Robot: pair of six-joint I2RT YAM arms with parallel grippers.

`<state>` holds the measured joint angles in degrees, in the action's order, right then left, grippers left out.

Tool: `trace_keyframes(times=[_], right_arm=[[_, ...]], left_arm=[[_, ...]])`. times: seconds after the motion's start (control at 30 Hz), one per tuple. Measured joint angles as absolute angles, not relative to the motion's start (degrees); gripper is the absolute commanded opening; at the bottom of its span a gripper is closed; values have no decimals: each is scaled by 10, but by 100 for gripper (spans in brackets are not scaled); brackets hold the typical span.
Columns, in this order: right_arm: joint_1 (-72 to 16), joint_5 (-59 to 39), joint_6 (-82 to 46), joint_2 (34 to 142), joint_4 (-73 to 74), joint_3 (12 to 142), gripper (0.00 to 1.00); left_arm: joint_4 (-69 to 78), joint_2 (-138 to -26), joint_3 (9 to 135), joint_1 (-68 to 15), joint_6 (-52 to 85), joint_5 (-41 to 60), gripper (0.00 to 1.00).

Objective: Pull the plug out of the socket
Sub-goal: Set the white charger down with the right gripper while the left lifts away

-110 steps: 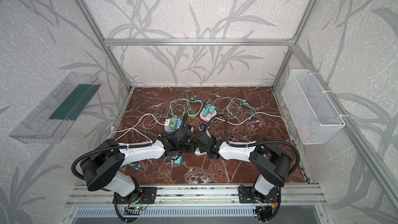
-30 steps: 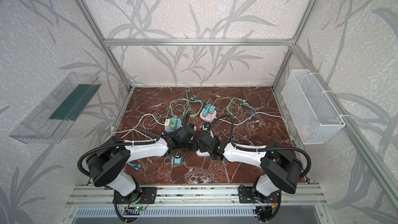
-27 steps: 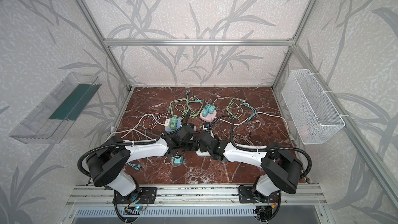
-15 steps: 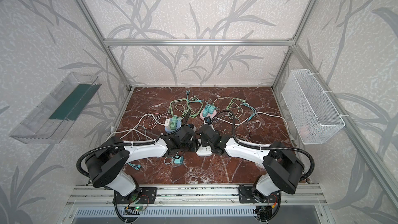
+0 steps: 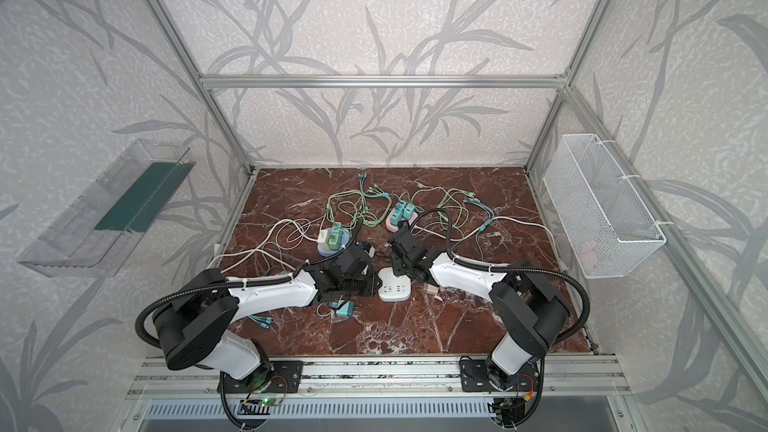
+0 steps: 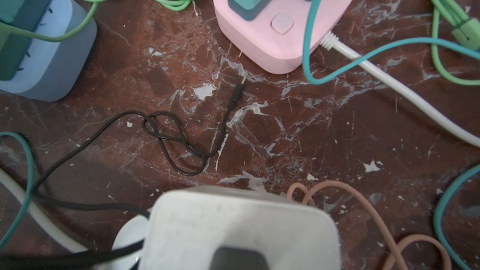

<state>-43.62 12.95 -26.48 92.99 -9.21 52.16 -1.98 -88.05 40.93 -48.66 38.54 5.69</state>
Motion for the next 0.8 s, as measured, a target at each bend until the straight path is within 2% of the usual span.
trace_keyframes(times=[0.3, 0.53, 0.8], right_arm=[[-422, 98, -244, 996, -137, 588, 33], [-416, 88, -237, 1003, -193, 603, 33], [-406, 73, -222, 1023, -258, 644, 33]], left_arm=[[-48, -855, 392, -487, 370, 51, 37], [-77, -805, 380, -486, 364, 27, 37], [-116, -727, 380, -474, 354, -27, 44]])
